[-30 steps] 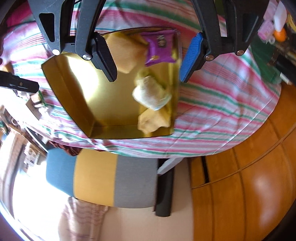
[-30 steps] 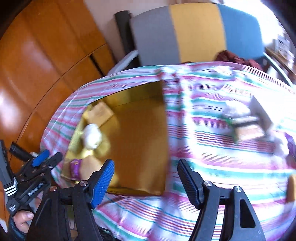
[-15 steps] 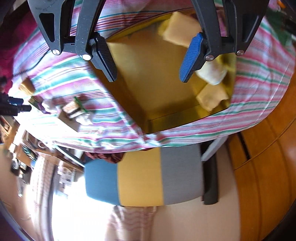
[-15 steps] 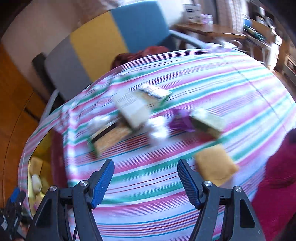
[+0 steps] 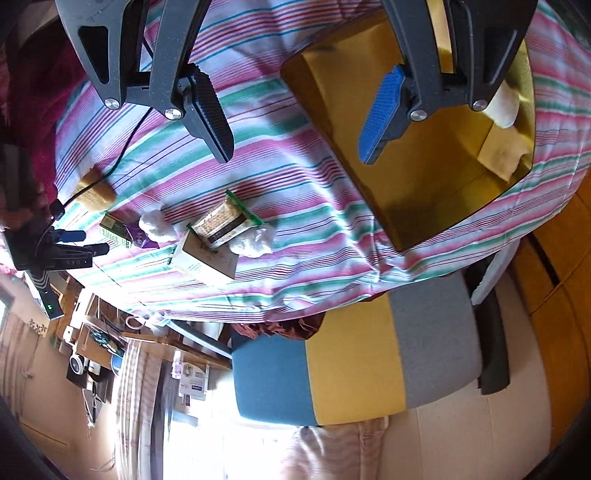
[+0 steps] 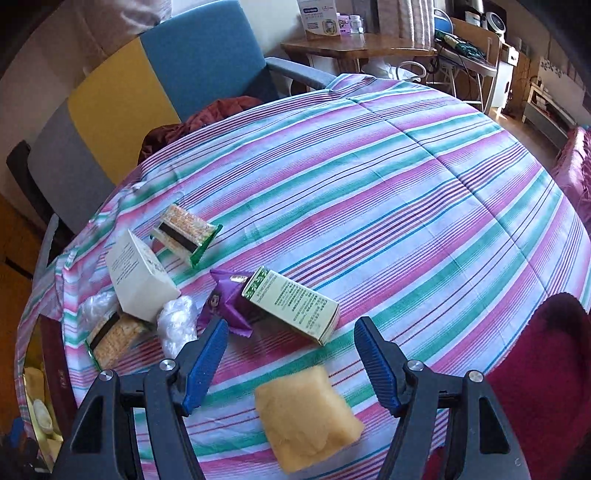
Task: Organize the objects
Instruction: 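Grasp the cracker packet with the left gripper while the right gripper reaches toward the boxes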
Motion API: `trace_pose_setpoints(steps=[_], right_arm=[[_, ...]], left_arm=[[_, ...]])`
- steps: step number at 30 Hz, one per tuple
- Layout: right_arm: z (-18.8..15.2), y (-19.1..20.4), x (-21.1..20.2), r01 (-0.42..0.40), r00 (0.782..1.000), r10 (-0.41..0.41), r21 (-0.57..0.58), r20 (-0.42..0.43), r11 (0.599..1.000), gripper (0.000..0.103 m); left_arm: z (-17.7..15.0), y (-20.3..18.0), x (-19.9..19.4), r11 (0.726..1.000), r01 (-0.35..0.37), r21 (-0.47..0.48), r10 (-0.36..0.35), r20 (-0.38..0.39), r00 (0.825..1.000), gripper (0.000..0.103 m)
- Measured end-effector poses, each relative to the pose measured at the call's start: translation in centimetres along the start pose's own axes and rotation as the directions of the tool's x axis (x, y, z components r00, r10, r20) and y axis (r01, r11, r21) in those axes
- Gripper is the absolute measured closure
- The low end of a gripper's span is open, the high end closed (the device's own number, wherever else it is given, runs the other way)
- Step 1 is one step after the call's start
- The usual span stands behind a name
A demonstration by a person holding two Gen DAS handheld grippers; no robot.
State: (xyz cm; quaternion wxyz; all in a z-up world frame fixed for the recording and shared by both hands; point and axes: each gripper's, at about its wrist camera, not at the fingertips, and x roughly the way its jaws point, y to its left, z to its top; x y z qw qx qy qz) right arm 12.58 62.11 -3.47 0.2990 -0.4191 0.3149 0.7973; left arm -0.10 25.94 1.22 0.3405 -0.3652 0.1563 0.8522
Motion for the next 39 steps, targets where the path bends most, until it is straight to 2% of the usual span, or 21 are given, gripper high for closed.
trace_pose_setpoints(steps=[5, 8, 11, 15, 17, 19, 24, 27, 29, 30, 31, 33, 35, 39], right_arm=[[0.2, -2.0, 0.4, -0.067, 0.998, 0.066, 0.105, 0.013, 0.992, 0.031], [0.2, -2.9, 0.1, -0.096, 0.995, 0.093, 0.153, 0.024, 0.984, 0.031], [0.1, -3.2, 0.1, -0.125, 0.992, 0.122, 0.171, 0.024, 0.977, 0.031], [0.1, -3.0, 0.1, -0.155, 0.988, 0.152, 0.166, 0.028, 0.974, 0.031], [0.1, -2.9, 0.1, -0.168, 0.986, 0.166, 0.164, 0.027, 0.972, 0.031], [0.2, -2.8, 0.2, -0.177, 0.984, 0.176, 0.164, 0.021, 0.971, 0.031], [0.1, -2.5, 0.7, -0.195, 0.98, 0.198, 0.155, -0.003, 0.969, 0.031], [0.1, -2.4, 0.8, -0.207, 0.978, 0.21, 0.149, -0.007, 0.967, 0.031], [0.1, -2.5, 0.8, -0.209, 0.977, 0.212, 0.15, -0.007, 0.966, 0.031], [0.1, -2.6, 0.8, -0.207, 0.978, 0.211, 0.153, -0.007, 0.966, 0.031], [0.1, -2.7, 0.8, -0.208, 0.977, 0.211, 0.153, -0.009, 0.966, 0.031], [0.1, -2.7, 0.8, -0.211, 0.977, 0.214, 0.152, -0.008, 0.966, 0.031], [0.1, -2.6, 0.7, -0.21, 0.977, 0.213, 0.149, -0.004, 0.966, 0.031], [0.2, -3.1, 0.7, -0.209, 0.977, 0.212, 0.169, -0.001, 0.963, 0.031]], left_arm=[[2.4, -1.4, 2.8, 0.999, 0.032, 0.009, -0.032, -0.045, 0.998, 0.032], [3.7, -3.4, 5.1, 0.994, 0.034, 0.101, -0.027, -0.071, 0.997, 0.032], [4.9, -5.4, 7.6, 0.981, 0.077, 0.177, -0.058, -0.107, 0.992, 0.032], [6.2, -7.9, 11.3, 0.954, 0.099, 0.281, -0.059, -0.149, 0.987, 0.032], [6.5, -8.8, 12.9, 0.938, 0.11, 0.329, -0.057, -0.167, 0.984, 0.028], [6.6, -9.8, 14.6, 0.918, 0.099, 0.385, -0.032, -0.177, 0.984, 0.022], [6.2, -11.2, 18.0, 0.863, 0.101, 0.496, 0.012, -0.219, 0.976, 0.014], [5.9, -11.2, 19.4, 0.849, 0.077, 0.522, 0.043, -0.214, 0.976, 0.014], [6.0, -11.2, 19.4, 0.853, 0.077, 0.515, 0.028, -0.193, 0.981, 0.019], [6.2, -11.2, 19.4, 0.858, 0.088, 0.506, 0.016, -0.199, 0.98, 0.037], [6.2, -11.2, 19.4, 0.869, 0.131, 0.478, -0.022, -0.227, 0.974, 0.054], [5.9, -11.4, 19.0, 0.881, 0.139, 0.452, -0.034, -0.233, 0.972, 0.06], [5.2, -11.8, 18.3, 0.88, 0.122, 0.46, -0.022, -0.217, 0.976, 0.061], [3.2, -11.3, 16.1, 0.916, 0.127, 0.381, -0.043, -0.222, 0.974, 0.061]])
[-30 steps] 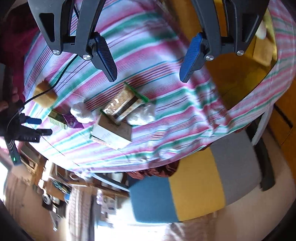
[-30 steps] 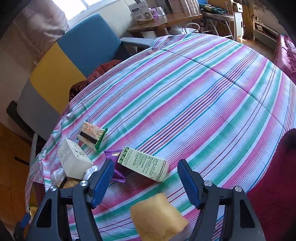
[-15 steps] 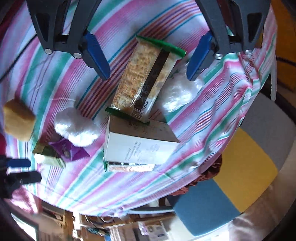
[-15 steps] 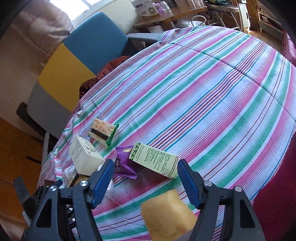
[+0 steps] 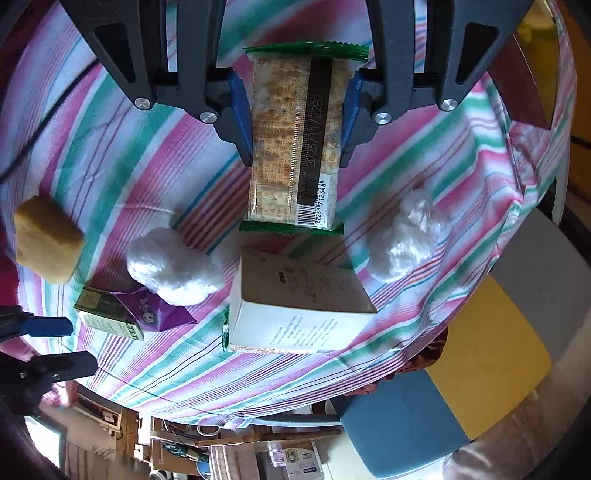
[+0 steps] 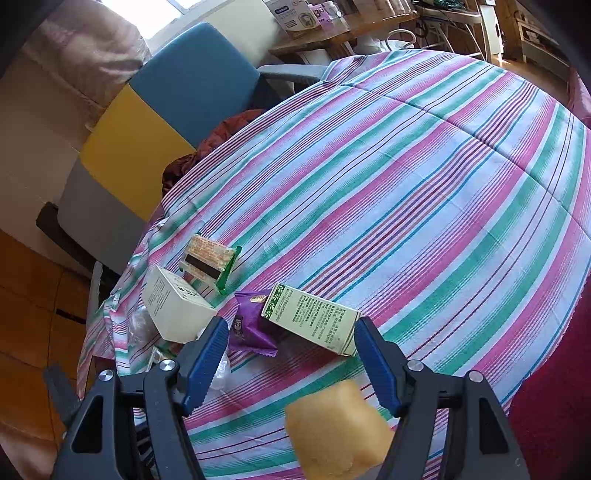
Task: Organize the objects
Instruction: 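Grasp the cracker packet with the left gripper while the right gripper reaches toward the boxes, then drop the cracker packet into the gold tray while the right gripper grasps a plastic ball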
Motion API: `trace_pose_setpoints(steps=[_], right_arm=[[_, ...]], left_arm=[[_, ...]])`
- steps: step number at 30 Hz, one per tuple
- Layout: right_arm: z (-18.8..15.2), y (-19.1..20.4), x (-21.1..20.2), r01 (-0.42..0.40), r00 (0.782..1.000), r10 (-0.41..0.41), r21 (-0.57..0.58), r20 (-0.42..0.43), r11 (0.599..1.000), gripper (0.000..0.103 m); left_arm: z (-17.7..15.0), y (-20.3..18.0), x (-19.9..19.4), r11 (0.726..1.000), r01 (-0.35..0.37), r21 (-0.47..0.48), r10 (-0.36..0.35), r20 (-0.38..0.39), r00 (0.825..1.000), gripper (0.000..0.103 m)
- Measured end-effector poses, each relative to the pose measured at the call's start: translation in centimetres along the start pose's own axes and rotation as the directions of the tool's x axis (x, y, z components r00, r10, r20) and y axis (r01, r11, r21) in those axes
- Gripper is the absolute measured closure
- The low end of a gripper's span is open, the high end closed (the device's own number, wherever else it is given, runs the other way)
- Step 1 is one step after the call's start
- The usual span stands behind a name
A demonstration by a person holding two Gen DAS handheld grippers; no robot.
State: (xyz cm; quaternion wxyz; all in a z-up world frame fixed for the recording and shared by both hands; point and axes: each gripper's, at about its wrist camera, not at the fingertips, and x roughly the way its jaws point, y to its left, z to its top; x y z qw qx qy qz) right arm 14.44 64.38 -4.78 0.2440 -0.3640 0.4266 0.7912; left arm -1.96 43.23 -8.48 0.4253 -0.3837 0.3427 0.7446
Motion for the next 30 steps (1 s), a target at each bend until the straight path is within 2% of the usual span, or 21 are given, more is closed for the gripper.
trace_pose_setpoints(steps=[6, 9, 12, 15, 20, 24, 27, 28, 29, 30], right_arm=[[0.0, -0.1, 0.2, -0.001, 1.0, 0.001, -0.001, -0.015, 1.0, 0.031], [-0.3, 0.6, 0.3, -0.011, 1.0, 0.01, -0.033, -0.027, 0.999, 0.032], [-0.7, 2.2, 0.6, -0.028, 0.999, 0.022, -0.11, -0.05, 0.994, 0.04], [-1.6, 4.6, 1.3, -0.041, 0.995, 0.021, -0.21, -0.097, 0.977, 0.049], [-2.6, 9.3, 2.3, -0.024, 0.991, -0.026, -0.358, -0.133, 0.934, 0.05], [-2.7, 12.0, 5.0, 0.041, 0.984, -0.112, -0.438, -0.137, 0.898, 0.05], [-3.3, 13.0, 8.2, 0.094, 0.964, -0.205, -0.502, -0.17, 0.86, 0.05], [-3.7, 13.1, 8.9, 0.108, 0.957, -0.232, -0.525, -0.177, 0.844, 0.054], [-4.2, 13.2, 9.5, 0.138, 0.948, -0.271, -0.555, -0.165, 0.82, 0.07], [-4.6, 13.2, 9.6, 0.151, 0.947, -0.285, -0.577, -0.149, 0.803, 0.07]], left_arm=[[-4.3, -0.8, -2.3, 0.996, 0.026, -0.08, -0.024, 0.024, 0.999, 0.061], [-6.1, -0.4, -3.2, 0.987, 0.049, -0.156, -0.044, 0.035, 0.998, 0.06], [-7.3, 0.4, -3.5, 0.974, 0.067, -0.217, -0.059, 0.043, 0.997, 0.06], [-7.8, 0.8, -3.6, 0.968, 0.077, -0.237, -0.068, 0.047, 0.997, 0.06], [-8.1, 0.8, -3.8, 0.965, 0.081, -0.248, -0.067, 0.063, 0.996, 0.06], [-8.3, 1.1, -3.9, 0.962, 0.082, -0.262, -0.066, 0.069, 0.995, 0.06], [-8.6, 1.2, -4.1, 0.959, 0.082, -0.271, -0.065, 0.071, 0.995, 0.06], [-8.7, 1.3, -4.1, 0.959, 0.082, -0.273, -0.065, 0.071, 0.995, 0.06], [-8.9, 1.3, -4.3, 0.957, 0.081, -0.278, -0.063, 0.072, 0.995, 0.061], [-9.1, 1.3, -4.5, 0.955, 0.081, -0.284, -0.063, 0.074, 0.995, 0.061]])
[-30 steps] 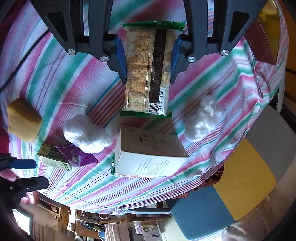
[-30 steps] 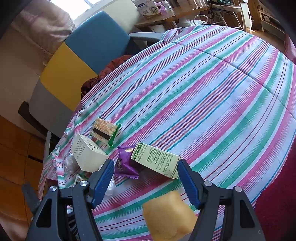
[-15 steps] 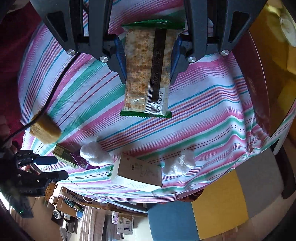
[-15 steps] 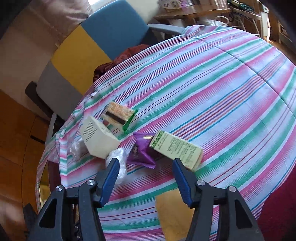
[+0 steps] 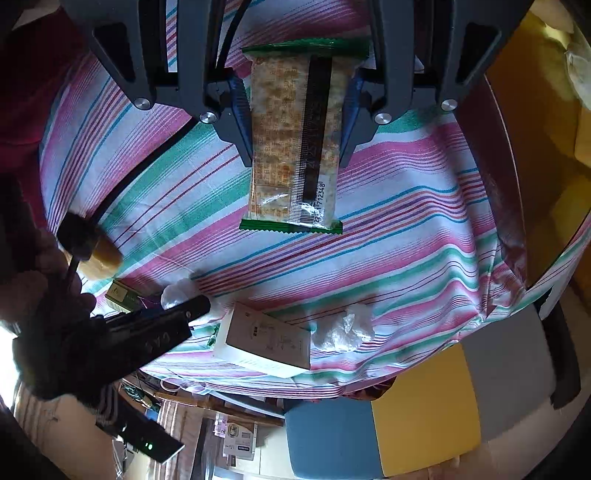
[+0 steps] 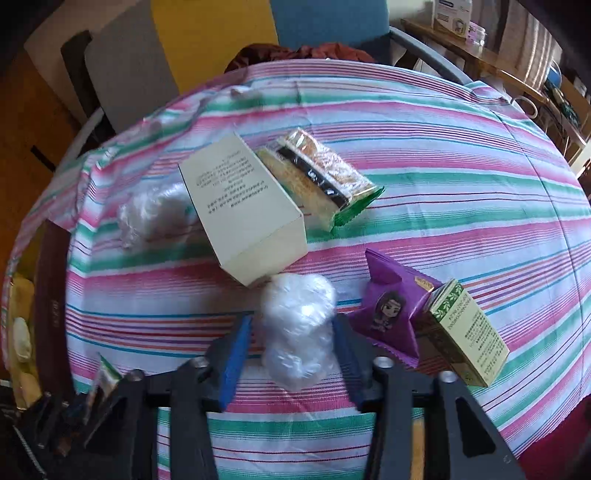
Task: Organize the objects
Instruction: 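Drop the cracker packet into the gold tray while the right gripper grasps a plastic ball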
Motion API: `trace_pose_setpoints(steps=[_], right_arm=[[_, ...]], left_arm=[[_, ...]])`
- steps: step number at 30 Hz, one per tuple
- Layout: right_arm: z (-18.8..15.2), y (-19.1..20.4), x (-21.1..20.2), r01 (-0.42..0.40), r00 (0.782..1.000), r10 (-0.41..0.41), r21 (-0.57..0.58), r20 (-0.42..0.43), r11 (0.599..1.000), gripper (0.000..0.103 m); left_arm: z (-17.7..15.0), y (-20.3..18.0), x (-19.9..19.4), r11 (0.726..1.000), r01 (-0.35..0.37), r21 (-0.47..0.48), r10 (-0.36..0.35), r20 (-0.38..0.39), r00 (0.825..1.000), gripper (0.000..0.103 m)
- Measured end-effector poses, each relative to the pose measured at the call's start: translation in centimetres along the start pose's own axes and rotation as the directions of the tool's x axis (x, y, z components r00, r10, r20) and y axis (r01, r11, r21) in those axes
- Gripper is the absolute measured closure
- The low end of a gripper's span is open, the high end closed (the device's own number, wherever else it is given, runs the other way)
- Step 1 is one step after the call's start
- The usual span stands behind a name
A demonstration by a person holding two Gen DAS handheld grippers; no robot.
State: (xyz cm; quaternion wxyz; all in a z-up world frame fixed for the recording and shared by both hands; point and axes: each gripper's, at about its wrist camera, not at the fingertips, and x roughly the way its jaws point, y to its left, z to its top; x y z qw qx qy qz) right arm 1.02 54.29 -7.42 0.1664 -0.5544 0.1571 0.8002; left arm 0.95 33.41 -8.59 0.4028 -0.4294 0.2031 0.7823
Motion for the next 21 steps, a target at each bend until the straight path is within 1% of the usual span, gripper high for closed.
trace_pose_setpoints(steps=[1, 2, 5, 8, 12, 15, 18, 21], right_arm=[[-0.4, 0.2, -0.2, 0.005, 1.0, -0.005, -0.015, 0.008, 1.0, 0.071], [-0.7, 0.3, -0.5, -0.007, 1.0, 0.007, -0.018, 0.011, 1.0, 0.071], [-1.9, 0.4, -1.1, -0.07, 0.997, 0.07, -0.027, 0.016, 0.997, 0.071], [-2.7, 1.1, -1.1, -0.136, 0.991, 0.136, -0.059, -0.007, 0.989, 0.071], [-3.4, 2.6, -1.3, -0.169, 0.985, 0.17, -0.119, -0.004, 0.978, 0.071], [-3.5, 3.5, -1.5, -0.17, 0.985, 0.171, -0.154, -0.005, 0.973, 0.071], [-3.4, 4.0, -1.4, -0.155, 0.988, 0.157, -0.174, 0.0, 0.973, 0.071], [-3.3, 4.2, -1.3, -0.144, 0.989, 0.147, -0.186, 0.003, 0.972, 0.071]], left_arm=[[-0.2, 0.1, -0.3, 1.0, 0.005, -0.002, -0.005, 0.001, 1.0, 0.061], [-0.4, 0.1, -0.5, 1.0, 0.01, -0.003, -0.01, 0.001, 1.0, 0.061], [-1.0, 0.0, -1.8, 1.0, 0.023, -0.006, -0.023, 0.013, 1.0, 0.062], [-1.4, 0.0, -3.4, 0.999, 0.04, -0.019, -0.039, 0.031, 0.999, 0.062], [-1.8, 0.9, -6.0, 0.998, 0.045, -0.049, -0.041, 0.079, 0.996, 0.062], [-2.0, 2.3, -7.7, 0.994, 0.045, -0.096, -0.035, 0.106, 0.994, 0.062], [-2.4, 4.7, -9.5, 0.987, 0.024, -0.161, -0.003, 0.132, 0.991, 0.062], [-3.0, 8.6, -11.0, 0.962, 0.011, -0.271, 0.026, 0.133, 0.991, 0.062]])
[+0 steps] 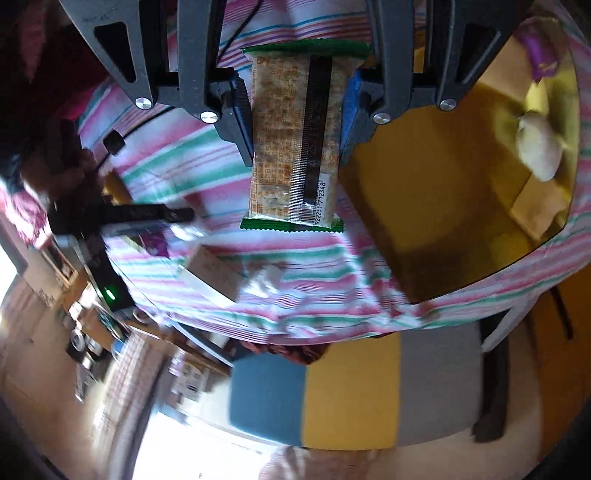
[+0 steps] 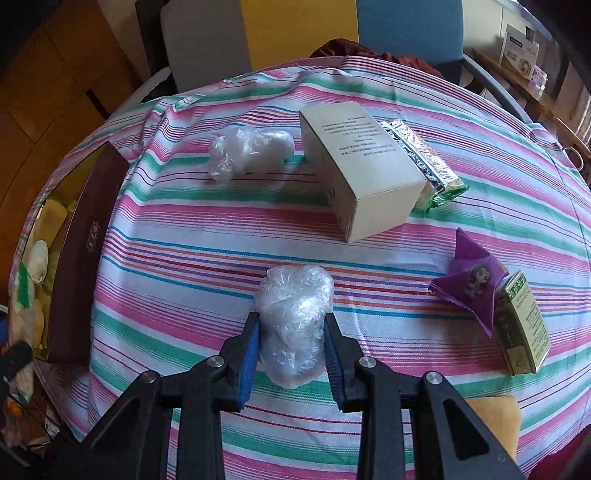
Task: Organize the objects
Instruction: 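Drop the cracker packet into the gold tray while the right gripper grasps a plastic ball, then carry the clear plastic ball into the gold tray and open the right gripper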
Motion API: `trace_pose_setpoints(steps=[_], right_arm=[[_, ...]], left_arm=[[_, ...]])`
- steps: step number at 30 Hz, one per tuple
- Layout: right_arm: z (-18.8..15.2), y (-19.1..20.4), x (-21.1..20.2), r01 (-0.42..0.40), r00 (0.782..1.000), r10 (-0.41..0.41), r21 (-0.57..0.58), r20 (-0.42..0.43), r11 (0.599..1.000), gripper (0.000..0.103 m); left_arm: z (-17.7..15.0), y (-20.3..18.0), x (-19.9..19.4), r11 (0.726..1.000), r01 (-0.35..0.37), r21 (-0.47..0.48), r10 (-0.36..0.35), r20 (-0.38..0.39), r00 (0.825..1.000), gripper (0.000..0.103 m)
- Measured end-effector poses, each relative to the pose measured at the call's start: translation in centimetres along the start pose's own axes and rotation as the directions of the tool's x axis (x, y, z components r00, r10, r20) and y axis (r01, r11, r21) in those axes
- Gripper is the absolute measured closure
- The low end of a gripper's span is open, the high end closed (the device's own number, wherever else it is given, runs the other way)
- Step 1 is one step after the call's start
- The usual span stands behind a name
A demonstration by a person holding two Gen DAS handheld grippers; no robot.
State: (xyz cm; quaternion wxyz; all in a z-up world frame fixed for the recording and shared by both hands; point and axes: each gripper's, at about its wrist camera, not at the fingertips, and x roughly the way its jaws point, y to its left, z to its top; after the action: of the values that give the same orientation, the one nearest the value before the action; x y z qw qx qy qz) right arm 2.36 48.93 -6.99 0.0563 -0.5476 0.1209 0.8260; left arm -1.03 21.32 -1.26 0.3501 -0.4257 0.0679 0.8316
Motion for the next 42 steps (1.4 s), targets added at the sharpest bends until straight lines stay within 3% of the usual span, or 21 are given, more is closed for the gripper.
trace_pose_setpoints(steps=[6, 10, 15, 21, 25, 28, 34, 42], right_arm=[[0.0, 0.4, 0.0, 0.021, 1.0, -0.021, -0.023, 0.004, 1.0, 0.071], [-0.1, 0.4, 0.0, 0.025, 1.0, -0.025, -0.026, 0.005, 0.999, 0.071], [-0.1, 0.3, -0.1, 0.03, 1.0, -0.03, -0.027, 0.006, 0.999, 0.071], [-0.1, 0.2, -0.1, 0.032, 0.999, -0.032, -0.029, 0.008, 0.999, 0.071], [0.0, 0.2, 0.0, 0.034, 0.999, -0.033, -0.026, 0.008, 0.999, 0.071], [0.0, 0.2, 0.1, 0.038, 0.999, -0.037, -0.029, 0.009, 0.999, 0.071], [0.0, 0.3, 0.2, 0.041, 0.999, -0.041, -0.03, 0.009, 0.999, 0.071], [-0.2, 0.3, 1.0, 0.076, 0.997, -0.077, -0.039, -0.016, 0.996, 0.072]], left_arm=[[1.6, 9.4, -0.8, 0.972, -0.102, -0.212, 0.098, -0.031, 0.995, 0.062], [3.1, 14.8, 0.1, 0.943, -0.178, -0.28, 0.163, -0.074, 0.984, 0.062], [4.6, 19.0, 3.3, 0.916, -0.215, -0.338, 0.17, -0.159, 0.972, 0.062], [5.9, 21.0, 7.4, 0.896, -0.27, -0.352, 0.197, -0.229, 0.953, 0.062], [6.6, 22.6, 9.3, 0.867, -0.348, -0.357, 0.268, -0.256, 0.929, 0.062], [6.5, 23.2, 9.8, 0.858, -0.358, -0.367, 0.276, -0.258, 0.926, 0.06], [5.9, 22.1, 9.0, 0.869, -0.352, -0.349, 0.284, -0.232, 0.93, 0.055], [5.4, 20.5, 4.1, 0.874, -0.344, -0.344, 0.322, -0.12, 0.939, 0.053]])
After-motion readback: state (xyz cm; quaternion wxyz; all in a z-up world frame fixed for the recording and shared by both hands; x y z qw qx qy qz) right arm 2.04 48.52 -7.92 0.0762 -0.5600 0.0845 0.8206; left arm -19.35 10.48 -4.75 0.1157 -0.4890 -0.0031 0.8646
